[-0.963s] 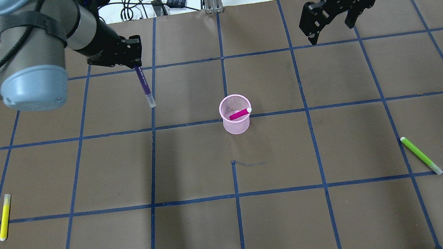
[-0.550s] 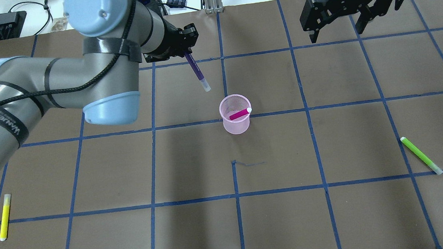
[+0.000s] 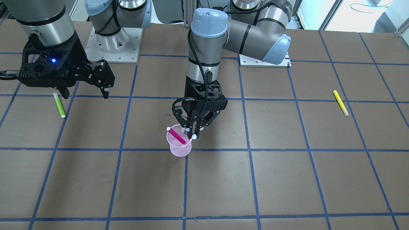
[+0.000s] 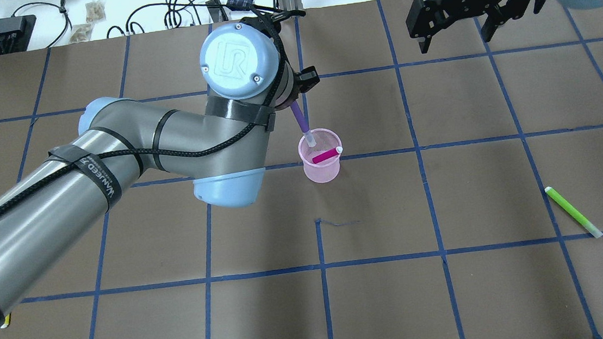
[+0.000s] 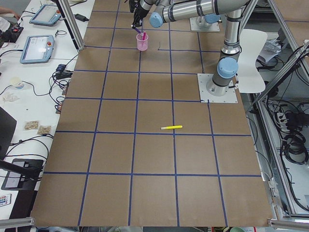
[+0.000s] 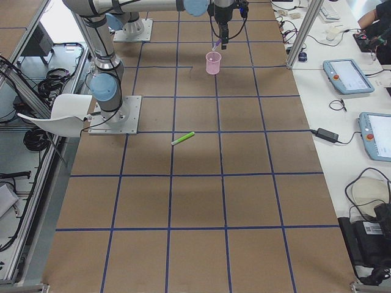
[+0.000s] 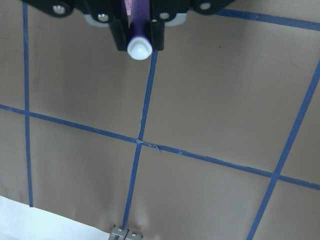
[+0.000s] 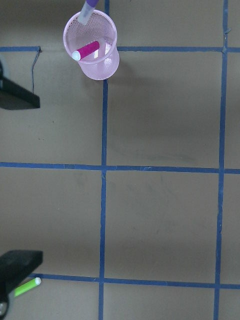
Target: Insert purple and pink pens into pink cup
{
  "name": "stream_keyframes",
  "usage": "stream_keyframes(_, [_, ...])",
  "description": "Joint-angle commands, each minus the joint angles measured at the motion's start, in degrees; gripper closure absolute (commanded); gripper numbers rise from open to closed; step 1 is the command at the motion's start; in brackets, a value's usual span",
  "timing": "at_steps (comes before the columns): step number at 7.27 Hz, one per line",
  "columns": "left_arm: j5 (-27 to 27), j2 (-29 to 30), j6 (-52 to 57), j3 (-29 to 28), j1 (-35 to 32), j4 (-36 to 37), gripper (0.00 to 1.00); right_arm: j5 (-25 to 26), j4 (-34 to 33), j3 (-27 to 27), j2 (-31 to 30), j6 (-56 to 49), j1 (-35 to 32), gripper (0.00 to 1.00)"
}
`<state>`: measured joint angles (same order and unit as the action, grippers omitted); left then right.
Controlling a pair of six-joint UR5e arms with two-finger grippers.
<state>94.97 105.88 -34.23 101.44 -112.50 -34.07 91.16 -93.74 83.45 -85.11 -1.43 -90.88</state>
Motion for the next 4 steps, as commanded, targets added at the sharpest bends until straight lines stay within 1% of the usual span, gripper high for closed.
stream_keyframes(1, [1.7,1.8,-0.4,0.2,-1.3,1.6,1.00,0.0,-0.1,0.1,0.3,0.0,0.0,0.00])
stream_keyframes(2, [2.6,2.5,-0.6,0.6,-1.5,2.3,1.00,-0.1,-0.1,0.1,0.1,-0.3,0.0,0.00])
stream_keyframes(4, [2.5,2.8,-0.3,2.1,-1.8,2.8,1.00,-0.5,-0.1,0.1,0.4,-0.3,0.0,0.00])
